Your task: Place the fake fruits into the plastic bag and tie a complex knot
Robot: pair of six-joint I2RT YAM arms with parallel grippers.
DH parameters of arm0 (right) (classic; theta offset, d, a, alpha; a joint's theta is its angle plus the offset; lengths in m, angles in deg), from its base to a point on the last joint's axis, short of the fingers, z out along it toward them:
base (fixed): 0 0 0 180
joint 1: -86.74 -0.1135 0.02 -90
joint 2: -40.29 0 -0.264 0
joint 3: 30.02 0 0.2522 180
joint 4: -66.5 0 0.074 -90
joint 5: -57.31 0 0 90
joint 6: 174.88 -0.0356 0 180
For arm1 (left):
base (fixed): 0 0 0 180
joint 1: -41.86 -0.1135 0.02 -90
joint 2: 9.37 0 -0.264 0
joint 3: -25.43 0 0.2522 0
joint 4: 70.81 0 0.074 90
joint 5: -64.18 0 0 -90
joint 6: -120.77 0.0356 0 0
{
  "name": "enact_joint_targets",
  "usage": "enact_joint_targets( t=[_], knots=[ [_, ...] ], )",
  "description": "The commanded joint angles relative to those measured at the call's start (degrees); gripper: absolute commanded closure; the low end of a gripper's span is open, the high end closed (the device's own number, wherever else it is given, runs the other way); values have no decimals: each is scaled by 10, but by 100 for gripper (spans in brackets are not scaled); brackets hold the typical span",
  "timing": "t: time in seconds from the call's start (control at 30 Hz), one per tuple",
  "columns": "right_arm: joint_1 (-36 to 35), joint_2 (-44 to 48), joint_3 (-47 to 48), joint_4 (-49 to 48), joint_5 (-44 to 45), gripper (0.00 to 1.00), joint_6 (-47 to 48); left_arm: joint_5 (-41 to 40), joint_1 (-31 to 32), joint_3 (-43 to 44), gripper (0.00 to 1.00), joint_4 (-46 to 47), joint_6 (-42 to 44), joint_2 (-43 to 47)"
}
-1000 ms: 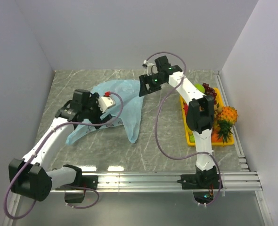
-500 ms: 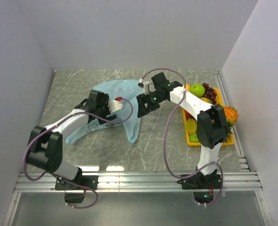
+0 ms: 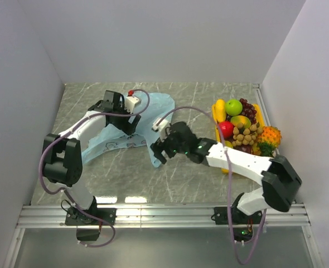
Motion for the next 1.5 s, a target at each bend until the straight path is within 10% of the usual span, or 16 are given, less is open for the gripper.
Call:
enact_joint_targets(
  t=[0.0, 0.43, 0.77, 0.87, 1.17, 1.47],
  knots=[
    [-48, -57, 24, -50, 154, 11, -22, 4, -2, 12, 1, -37, -110, 47],
    [-99, -281, 178, 65, 264, 9, -85, -70, -91, -113, 1, -132, -81, 218],
    [-43, -311, 218, 131, 137, 65, -84, -98, -99, -267, 1, -89, 51, 250],
    [0, -288, 221, 161, 53, 100, -63, -106, -143, -284, 18, -58, 98, 227],
    [177, -201, 266, 214, -65, 100, 92, 42, -206, -254, 100, -211, 231, 270],
    [209, -244, 380, 274, -273, 100, 114, 157, -198, -198, 92, -349, 309, 359]
  ],
)
